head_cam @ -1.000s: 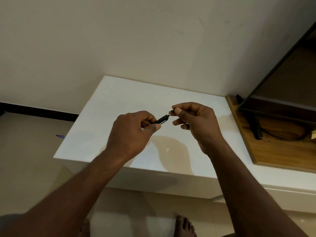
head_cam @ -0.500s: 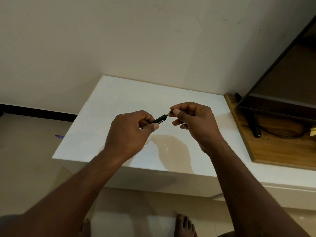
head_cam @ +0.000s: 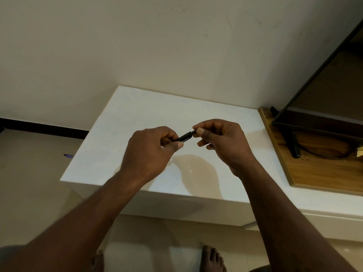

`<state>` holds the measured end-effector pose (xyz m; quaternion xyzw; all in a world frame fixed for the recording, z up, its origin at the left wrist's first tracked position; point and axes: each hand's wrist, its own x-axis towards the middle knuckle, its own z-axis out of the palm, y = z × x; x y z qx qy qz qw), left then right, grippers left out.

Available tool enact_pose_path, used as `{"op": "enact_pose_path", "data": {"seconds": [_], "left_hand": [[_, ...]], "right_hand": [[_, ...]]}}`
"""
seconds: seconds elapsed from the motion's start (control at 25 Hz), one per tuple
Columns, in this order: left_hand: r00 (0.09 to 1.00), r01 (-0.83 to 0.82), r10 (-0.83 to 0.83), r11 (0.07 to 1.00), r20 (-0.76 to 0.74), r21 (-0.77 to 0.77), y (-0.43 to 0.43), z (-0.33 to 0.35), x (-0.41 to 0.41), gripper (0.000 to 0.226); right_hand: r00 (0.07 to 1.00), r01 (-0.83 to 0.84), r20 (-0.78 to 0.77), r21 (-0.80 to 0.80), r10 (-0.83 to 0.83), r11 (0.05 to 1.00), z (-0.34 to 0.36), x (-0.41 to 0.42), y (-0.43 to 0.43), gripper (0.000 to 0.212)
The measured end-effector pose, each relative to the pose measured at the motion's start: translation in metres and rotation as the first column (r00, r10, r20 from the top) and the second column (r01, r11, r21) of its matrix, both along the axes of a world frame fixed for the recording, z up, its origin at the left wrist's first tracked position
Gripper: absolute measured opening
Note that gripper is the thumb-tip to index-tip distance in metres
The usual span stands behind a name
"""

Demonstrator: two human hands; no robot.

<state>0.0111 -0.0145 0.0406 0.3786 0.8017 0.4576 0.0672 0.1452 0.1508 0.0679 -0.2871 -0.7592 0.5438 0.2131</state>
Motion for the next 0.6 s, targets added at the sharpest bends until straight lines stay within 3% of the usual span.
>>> {"op": "enact_pose_path", "data": {"seconds": [0.6], "left_hand": [[1.000, 0.003, -0.003, 1.000, -0.020, -0.018, -0.0001, 0.0005, -0.0002, 0.010]], "right_hand": [[0.999, -0.009, 0.033, 0.023, 0.008, 1.000, 0.0009, -0.0011, -0.0029, 0.012]]}}
